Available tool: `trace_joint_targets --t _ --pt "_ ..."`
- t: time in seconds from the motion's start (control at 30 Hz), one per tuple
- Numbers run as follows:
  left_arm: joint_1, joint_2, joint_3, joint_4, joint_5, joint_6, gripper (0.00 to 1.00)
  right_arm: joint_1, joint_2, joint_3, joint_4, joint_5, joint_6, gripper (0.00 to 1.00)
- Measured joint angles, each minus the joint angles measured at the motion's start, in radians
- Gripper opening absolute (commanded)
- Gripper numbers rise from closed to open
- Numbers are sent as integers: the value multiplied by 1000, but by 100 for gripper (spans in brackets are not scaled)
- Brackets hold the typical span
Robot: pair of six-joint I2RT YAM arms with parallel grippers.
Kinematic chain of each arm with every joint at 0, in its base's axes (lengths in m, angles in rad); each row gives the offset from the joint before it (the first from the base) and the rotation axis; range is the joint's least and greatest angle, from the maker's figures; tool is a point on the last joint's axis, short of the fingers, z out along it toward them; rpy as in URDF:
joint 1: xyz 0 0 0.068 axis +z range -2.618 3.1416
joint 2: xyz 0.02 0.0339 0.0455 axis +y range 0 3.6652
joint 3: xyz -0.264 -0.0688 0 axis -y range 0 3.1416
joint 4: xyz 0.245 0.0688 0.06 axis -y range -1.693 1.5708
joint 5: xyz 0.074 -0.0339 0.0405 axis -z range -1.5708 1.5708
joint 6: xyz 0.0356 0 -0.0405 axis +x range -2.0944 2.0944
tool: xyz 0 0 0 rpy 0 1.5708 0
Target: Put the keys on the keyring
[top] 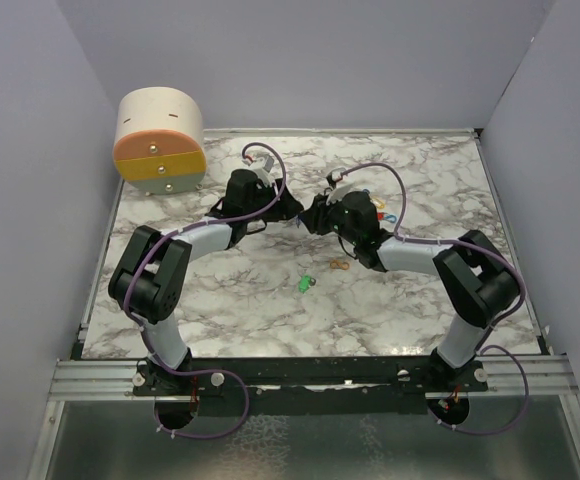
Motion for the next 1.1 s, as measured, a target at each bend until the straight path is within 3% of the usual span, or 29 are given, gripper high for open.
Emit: trace_joint_targets --t 0.3,0.53,1.1 --pt "0 -5 -9 0 16 -2 56 -7 23 0 15 -6 -8 24" --pt "0 -9 -9 7 15 -2 56 -12 24 0 33 -19 -27 1" --pt "-5 -22 -16 14 12 -15 57 -37 75 26 32 -18 -39 1"
